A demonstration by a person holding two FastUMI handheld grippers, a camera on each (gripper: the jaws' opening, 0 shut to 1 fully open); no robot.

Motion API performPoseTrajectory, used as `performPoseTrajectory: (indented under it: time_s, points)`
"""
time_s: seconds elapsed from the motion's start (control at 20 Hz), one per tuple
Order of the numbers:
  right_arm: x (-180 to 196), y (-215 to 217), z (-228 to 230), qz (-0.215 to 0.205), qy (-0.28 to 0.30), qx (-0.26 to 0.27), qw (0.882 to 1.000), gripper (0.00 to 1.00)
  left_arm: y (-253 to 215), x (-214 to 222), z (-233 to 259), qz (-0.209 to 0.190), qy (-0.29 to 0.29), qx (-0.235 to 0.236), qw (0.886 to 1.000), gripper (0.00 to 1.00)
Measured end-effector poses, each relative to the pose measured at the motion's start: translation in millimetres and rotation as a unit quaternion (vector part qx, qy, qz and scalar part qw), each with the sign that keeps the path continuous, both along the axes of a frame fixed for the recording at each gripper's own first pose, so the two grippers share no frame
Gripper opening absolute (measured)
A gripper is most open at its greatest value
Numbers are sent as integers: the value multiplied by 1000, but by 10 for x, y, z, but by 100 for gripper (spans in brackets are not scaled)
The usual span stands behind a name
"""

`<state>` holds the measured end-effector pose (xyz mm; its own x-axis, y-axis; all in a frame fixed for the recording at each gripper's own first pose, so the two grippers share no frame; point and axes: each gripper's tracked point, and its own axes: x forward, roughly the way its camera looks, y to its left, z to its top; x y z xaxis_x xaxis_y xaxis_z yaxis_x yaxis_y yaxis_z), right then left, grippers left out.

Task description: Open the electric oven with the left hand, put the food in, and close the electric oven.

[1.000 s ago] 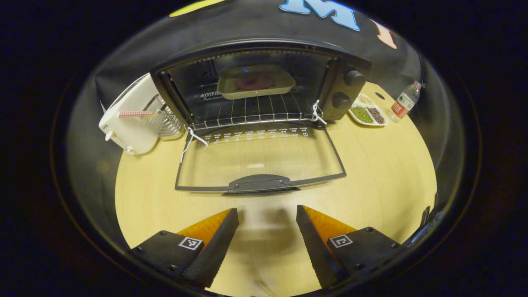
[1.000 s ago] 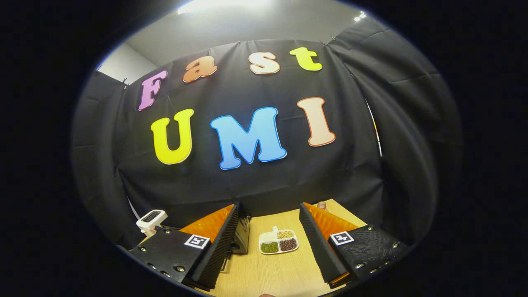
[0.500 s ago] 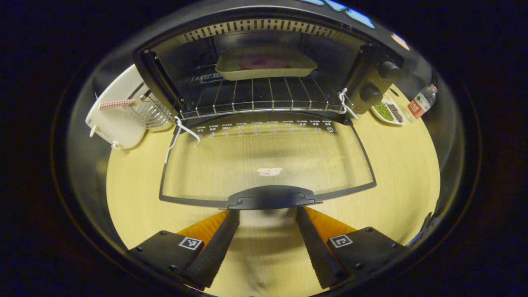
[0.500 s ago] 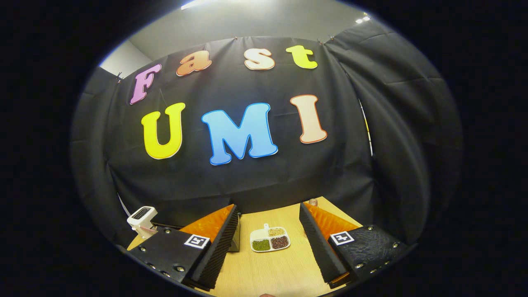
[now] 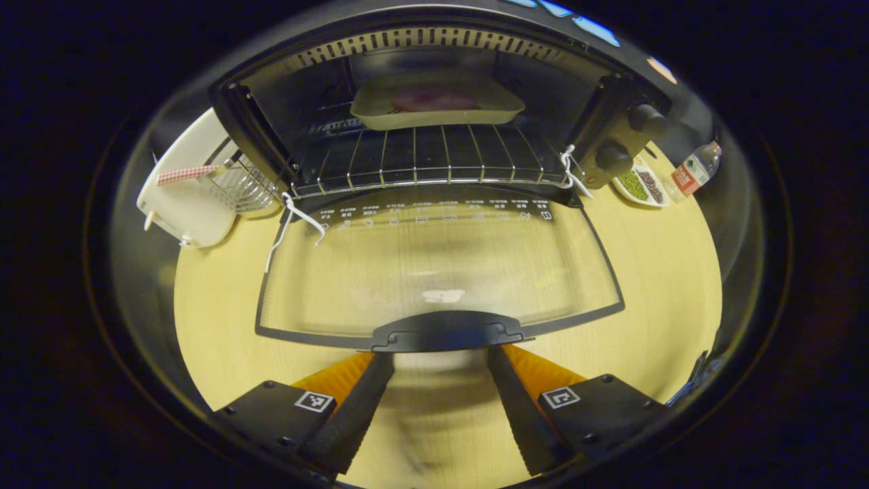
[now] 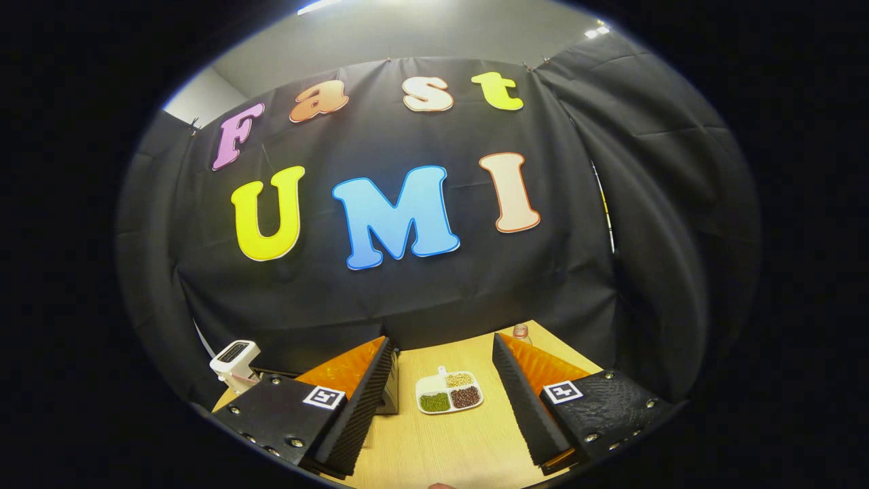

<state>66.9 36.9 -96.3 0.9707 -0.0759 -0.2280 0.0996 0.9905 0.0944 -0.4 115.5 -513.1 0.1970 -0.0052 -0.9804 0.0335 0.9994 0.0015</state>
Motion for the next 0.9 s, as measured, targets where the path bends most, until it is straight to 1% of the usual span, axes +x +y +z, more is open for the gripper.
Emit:
performPoseTrajectory:
  time_s: [0.1,0.15,0.3,0.45,0.5,0.7,0.75,0.8,0.9]
  points:
    - [6,50,-17,6,2,0,1000,91,-8,3,44,1,-6,-5,1000,93]
    - [-2,66,-14,8,2,0,1000,91,-4,-6,59,0,-6,-7,1000,95]
    - [-1,107,-3,14,4,5,1000,91,-10,-2,142,0,-17,-8,1000,98]
    - [18,71,-7,12,7,21,1000,91,-21,4,232,3,-33,-9,999,92]
    - [28,62,-8,10,8,26,1000,91,-18,8,266,3,-37,-10,999,96]
    - [28,46,-35,6,14,35,999,91,-15,57,326,8,-55,-7,998,95]
    - [19,42,-53,7,16,36,999,91,-12,83,334,10,-62,-2,998,93]
    - [22,41,-55,7,17,37,999,91,-18,111,319,11,-69,1,998,93]
    - [16,18,-59,5,20,39,999,91,-23,155,323,17,-75,2,997,99]
